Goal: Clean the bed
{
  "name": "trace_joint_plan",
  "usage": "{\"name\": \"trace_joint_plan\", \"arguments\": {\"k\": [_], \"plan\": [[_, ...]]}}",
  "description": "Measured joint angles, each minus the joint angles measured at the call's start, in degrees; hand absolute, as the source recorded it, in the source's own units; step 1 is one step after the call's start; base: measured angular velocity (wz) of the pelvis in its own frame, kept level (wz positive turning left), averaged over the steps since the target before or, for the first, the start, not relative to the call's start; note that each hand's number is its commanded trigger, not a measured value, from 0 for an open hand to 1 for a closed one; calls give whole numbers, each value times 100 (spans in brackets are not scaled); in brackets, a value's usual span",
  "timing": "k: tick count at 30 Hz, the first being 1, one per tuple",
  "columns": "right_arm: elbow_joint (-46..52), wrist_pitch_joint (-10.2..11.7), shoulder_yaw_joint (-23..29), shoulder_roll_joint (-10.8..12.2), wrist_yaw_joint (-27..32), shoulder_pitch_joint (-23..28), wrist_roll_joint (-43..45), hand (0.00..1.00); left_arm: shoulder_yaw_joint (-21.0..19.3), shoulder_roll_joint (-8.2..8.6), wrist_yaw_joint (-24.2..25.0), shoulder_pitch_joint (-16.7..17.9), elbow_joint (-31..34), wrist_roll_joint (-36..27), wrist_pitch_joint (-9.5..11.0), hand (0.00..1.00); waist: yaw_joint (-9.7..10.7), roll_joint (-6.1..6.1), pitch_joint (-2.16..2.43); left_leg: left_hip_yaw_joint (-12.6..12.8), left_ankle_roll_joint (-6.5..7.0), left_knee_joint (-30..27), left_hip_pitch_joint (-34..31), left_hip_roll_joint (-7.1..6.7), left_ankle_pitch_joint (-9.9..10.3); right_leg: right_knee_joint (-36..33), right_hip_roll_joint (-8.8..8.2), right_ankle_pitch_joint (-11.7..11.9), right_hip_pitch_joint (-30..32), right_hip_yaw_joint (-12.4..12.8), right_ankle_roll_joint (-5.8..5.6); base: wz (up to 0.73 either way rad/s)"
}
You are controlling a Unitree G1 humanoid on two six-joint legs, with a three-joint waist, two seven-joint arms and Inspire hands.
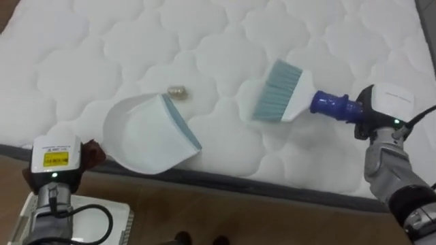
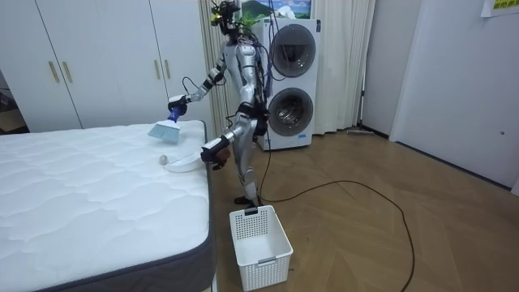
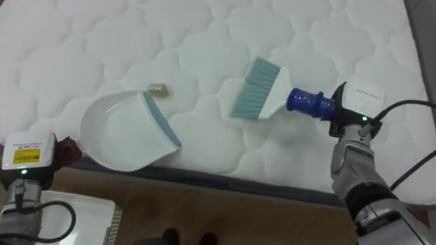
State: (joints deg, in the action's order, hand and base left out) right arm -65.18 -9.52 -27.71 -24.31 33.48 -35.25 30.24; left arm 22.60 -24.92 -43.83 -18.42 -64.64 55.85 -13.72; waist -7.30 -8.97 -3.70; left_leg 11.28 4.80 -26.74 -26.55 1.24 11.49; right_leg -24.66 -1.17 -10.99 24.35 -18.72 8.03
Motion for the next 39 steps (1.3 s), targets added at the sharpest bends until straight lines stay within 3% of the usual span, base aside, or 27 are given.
{"name": "trace_joint_plan", "arguments": {"k": [3, 11, 19, 28, 39], "plan": [[-50, -42, -42, -84, -2, -216, 78, 100, 1, -11, -71, -103, 47, 7, 5, 100, -80, -94, -49, -47, -4, -2, -111, -15, -3, 3, -11, 1, 97, -48, 0, 10], [-152, -80, -558, -104, -47, -624, 403, 100, 28, -12, -132, -170, 54, -2, 8, 100, -125, -174, -71, -132, -2, -47, -154, -32, -6, 14, -38, 2, 65, -215, -2, 7], [-150, -234, -930, -103, -125, -702, 1452, 100, 61, -12, -250, -218, 125, -1, 7, 100, -282, -337, -158, -121, 0, -45, -184, -38, -3, -9, -51, -3, 97, -204, -11, -1], [-42, -382, -931, -99, -245, -981, 2534, 100, 31, -16, -216, -309, 154, 65, 5, 100, -363, -349, -164, -254, 6, -113, -320, -46, 1, -11, -59, -3, 133, -337, -10, 6], [367, -662, -1169, -102, -737, -1091, 2678, 100, 1, -13, -47, -310, 216, -11, 45, 100, -437, -365, -168, -415, 7, -107, -306, -107, 1, 19, -99, -13, 34, -518, -25, 8]]}}
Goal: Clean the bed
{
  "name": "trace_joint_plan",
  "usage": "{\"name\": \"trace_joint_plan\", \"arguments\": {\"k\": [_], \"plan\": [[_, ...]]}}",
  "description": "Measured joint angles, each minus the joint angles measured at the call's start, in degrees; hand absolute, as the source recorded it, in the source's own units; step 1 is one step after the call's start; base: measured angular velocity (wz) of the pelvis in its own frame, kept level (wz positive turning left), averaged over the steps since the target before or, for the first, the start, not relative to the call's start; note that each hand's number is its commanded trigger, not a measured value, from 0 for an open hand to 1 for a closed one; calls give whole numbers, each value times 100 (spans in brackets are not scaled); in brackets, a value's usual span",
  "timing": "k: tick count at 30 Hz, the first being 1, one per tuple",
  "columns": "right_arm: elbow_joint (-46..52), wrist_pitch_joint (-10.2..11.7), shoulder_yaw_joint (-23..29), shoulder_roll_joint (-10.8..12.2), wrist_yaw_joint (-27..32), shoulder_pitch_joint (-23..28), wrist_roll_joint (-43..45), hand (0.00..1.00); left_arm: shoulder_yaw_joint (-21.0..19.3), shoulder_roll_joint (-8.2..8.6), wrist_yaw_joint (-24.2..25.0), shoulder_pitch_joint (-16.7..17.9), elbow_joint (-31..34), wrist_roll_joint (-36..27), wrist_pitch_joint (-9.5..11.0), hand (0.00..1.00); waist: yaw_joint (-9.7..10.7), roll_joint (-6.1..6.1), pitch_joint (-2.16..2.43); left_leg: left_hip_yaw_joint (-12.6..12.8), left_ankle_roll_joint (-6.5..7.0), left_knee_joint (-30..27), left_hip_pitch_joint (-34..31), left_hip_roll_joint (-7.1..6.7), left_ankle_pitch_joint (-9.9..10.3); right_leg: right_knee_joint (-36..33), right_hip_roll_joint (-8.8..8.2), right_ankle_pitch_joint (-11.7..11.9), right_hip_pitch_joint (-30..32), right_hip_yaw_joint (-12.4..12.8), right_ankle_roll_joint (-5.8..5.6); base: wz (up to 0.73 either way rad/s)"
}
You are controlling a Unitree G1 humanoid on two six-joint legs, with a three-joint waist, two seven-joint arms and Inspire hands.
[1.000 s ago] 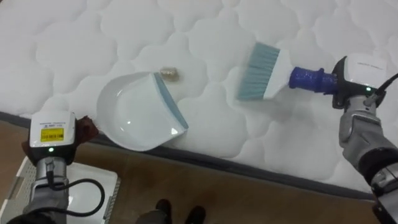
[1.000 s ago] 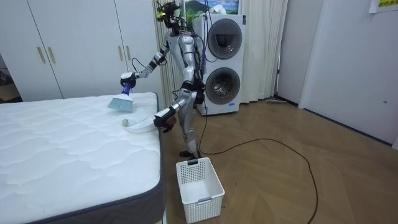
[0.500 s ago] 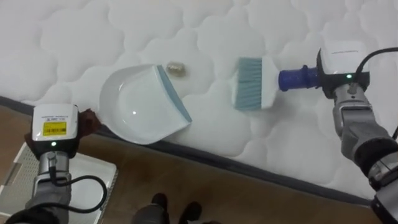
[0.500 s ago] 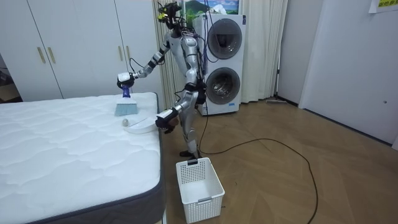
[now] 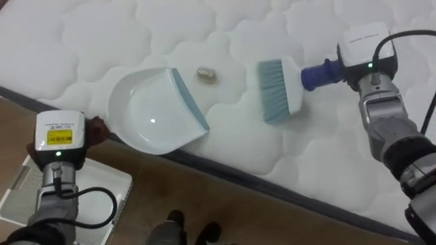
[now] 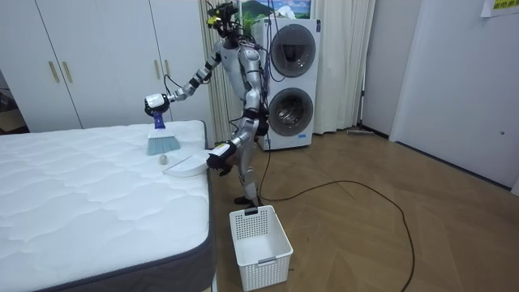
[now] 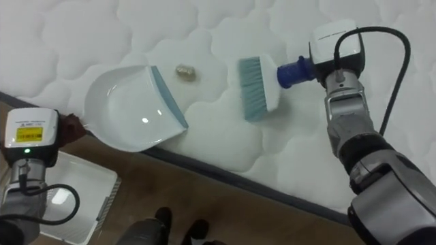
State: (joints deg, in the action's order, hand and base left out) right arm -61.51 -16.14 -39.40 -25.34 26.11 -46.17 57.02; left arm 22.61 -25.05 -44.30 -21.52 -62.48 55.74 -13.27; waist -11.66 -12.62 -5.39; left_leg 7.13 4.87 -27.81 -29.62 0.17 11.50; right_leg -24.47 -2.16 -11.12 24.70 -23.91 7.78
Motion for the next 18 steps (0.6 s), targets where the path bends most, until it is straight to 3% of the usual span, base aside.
{"name": "trace_joint_plan", "arguments": {"k": [9, 12, 18], "plan": [[626, -4, -54, 11, -315, 129, 214, 100, -2, 36, 192, 74, 147, -2, 42, 100, -75, -3, 3, -158, -2, -4, 40, -24, -1, 184, 38, -6, -189, -146, -19, 8], [640, -3, -56, 49, -338, 137, 320, 100, -5, 71, 240, 139, 222, 0, 42, 100, -194, -2, 5, -163, -1, 0, 57, -27, -1, 179, 35, -4, -202, -147, -24, 4], [642, -3, -44, 49, -359, 136, 444, 100, -9, 101, 273, 144, 238, 3, 41, 100, -226, 3, 6, -262, -1, 11, 91, -62, -1, 175, 23, -18, -261, -188, -51, 8]]}}
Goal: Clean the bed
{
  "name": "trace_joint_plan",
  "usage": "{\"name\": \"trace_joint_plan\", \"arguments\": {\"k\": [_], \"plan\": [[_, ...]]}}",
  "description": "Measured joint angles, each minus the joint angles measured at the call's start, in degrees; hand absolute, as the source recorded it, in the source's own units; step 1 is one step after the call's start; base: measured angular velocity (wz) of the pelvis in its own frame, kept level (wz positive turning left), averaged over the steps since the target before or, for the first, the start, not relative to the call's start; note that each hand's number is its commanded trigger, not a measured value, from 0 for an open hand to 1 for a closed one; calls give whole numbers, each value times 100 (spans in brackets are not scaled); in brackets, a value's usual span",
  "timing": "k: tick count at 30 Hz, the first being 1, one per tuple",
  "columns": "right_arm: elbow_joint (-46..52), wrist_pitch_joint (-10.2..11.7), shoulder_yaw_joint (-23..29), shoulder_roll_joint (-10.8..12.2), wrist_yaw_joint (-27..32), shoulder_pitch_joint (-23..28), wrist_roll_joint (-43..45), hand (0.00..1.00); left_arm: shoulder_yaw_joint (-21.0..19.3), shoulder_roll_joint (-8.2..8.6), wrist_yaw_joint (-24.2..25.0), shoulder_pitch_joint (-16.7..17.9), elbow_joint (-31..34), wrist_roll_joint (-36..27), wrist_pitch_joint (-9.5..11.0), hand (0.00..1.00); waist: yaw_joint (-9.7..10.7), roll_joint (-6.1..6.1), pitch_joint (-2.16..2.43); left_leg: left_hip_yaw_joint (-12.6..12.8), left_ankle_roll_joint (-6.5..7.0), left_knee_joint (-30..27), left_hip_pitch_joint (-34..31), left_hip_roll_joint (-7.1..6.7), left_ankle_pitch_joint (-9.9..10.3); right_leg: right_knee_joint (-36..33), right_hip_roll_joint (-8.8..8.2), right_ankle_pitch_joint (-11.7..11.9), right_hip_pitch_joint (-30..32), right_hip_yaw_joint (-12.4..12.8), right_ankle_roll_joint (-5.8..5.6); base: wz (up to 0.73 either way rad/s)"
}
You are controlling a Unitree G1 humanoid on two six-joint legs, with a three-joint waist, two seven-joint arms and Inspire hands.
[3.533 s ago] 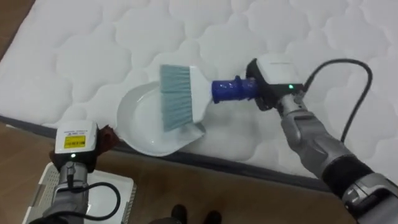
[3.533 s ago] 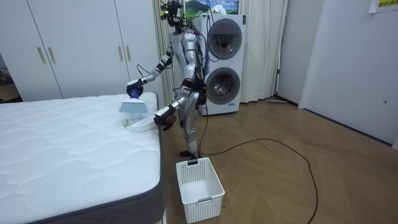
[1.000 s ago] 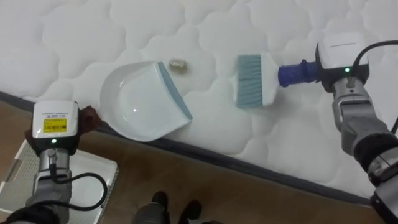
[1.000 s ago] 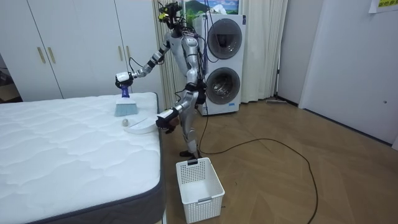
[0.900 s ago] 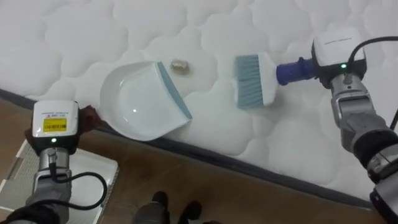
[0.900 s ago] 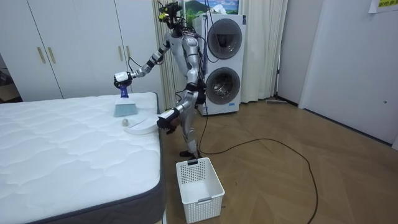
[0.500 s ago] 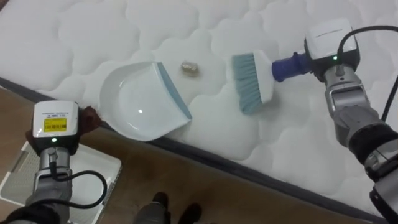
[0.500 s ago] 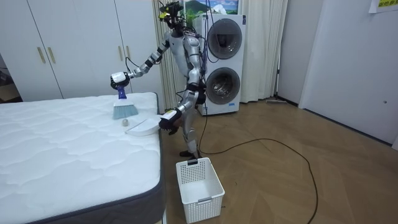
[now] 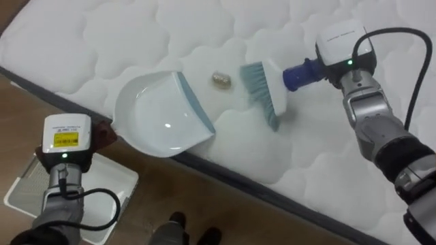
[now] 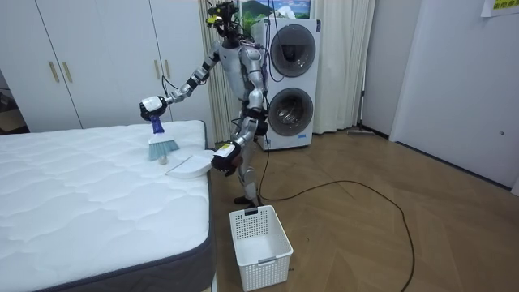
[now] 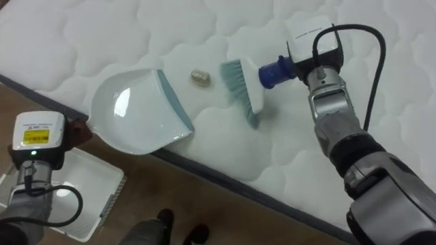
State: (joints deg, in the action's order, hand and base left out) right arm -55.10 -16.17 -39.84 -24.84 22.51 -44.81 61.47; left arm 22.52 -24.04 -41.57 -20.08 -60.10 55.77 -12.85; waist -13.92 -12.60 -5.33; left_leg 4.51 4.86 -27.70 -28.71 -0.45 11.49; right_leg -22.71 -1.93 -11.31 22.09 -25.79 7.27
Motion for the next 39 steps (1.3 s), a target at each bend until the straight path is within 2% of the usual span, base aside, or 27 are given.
{"name": "trace_joint_plan", "arguments": {"k": [12, 14, 19, 25, 32, 39], "plan": [[81, -27, -17, 32, -15, 2, 416, 100, -3, -4, 12, 173, 120, -16, -85, 100, -40, -13, 9, 0, 0, 15, 25, -16, 0, -11, -10, 0, -2, 28, -1, 0], [182, -120, -112, 49, -30, 2, 495, 100, -67, 10, 45, 221, 178, -12, -94, 100, -40, -25, 17, 0, 0, 0, 25, -15, 0, -4, -10, 0, -5, 28, -1, 0], [406, -281, -172, 276, -229, 3, 659, 100, -161, 18, 122, 321, 307, -10, -95, 100, -33, -37, 24, -3, 1, -38, 20, -15, 0, -7, -9, 3, -4, 29, -4, 0], [461, -343, -171, 511, -358, 7, 882, 100, -209, 79, 242, 362, 409, -6, -96, 100, -38, -32, 23, -63, 1, -55, 9, -19, 0, -8, -6, 6, -44, -32, -8, 4], [448, -337, -172, 568, -522, 20, 867, 100, -155, 104, 326, 388, 421, -11, -97, 100, -78, 13, 10, -155, 1, -27, 35, -45, -1, 5, -10, 12, -89, -101, -17, 7], [356, -313, -172, 725, -402, 20, 875, 100, -63, 146, 321, 399, 438, -11, -94, 100, -224, 85, 8, -144, -12, 9, 32, -48, -9, -3, 4, 14, -42, -14, -13, -1]]}}
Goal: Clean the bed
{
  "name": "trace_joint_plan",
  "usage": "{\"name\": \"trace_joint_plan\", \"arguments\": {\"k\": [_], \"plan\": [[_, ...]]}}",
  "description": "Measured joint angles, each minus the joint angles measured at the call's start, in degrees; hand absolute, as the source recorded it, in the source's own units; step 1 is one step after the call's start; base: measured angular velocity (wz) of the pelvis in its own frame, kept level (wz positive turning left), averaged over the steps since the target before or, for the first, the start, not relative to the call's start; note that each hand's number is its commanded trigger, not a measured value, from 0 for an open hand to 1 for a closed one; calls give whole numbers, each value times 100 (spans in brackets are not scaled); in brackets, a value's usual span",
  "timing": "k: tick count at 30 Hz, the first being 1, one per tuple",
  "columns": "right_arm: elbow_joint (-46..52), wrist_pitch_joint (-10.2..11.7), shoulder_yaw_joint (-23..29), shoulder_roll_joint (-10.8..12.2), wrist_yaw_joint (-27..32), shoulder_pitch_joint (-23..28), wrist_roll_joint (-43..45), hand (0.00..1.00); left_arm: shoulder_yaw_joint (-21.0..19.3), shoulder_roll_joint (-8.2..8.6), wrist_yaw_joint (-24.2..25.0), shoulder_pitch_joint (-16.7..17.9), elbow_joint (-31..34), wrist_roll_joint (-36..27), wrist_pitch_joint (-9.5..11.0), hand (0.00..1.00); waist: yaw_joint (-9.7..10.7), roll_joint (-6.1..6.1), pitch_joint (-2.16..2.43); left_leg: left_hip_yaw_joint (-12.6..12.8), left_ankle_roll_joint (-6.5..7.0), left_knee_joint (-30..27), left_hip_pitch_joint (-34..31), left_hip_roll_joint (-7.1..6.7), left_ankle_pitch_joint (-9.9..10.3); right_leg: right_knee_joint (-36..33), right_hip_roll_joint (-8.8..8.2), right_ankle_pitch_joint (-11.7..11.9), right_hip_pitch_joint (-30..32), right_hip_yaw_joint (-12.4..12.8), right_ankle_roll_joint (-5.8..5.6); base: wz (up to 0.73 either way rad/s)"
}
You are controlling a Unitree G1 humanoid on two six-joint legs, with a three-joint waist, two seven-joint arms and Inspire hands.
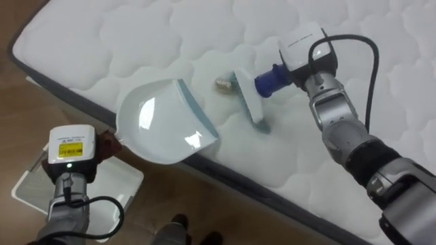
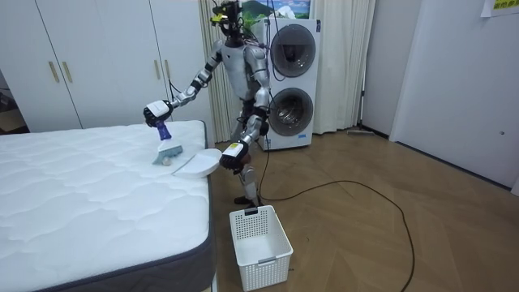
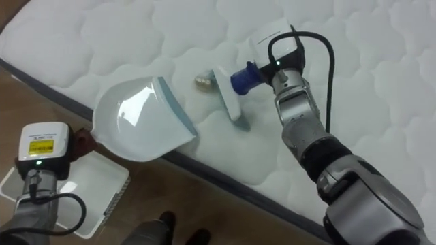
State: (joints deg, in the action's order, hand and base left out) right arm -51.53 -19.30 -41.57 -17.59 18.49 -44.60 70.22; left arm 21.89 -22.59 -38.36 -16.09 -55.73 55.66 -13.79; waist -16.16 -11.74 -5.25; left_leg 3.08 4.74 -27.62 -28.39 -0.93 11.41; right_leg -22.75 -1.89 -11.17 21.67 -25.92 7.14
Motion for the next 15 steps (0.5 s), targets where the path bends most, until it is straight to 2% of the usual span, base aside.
{"name": "trace_joint_plan", "arguments": {"k": [4, 15], "plan": [[5, -7, -11, 191, 73, 0, -21, 100, 125, 43, -16, 21, -4, -246, -2, 100, -18, 104, 5, 5, 0, 9, -2, 0, 0, 3, 2, -1, 11, 29, -2, 0], [25, -1, -262, 510, 247, 2, -248, 100, 197, 220, -73, 17, -61, -561, 2, 100, -39, 159, -5, 4, -1, 39, 5, -8, -1, -5, 3, -4, 26, 72, -8, 0]]}}
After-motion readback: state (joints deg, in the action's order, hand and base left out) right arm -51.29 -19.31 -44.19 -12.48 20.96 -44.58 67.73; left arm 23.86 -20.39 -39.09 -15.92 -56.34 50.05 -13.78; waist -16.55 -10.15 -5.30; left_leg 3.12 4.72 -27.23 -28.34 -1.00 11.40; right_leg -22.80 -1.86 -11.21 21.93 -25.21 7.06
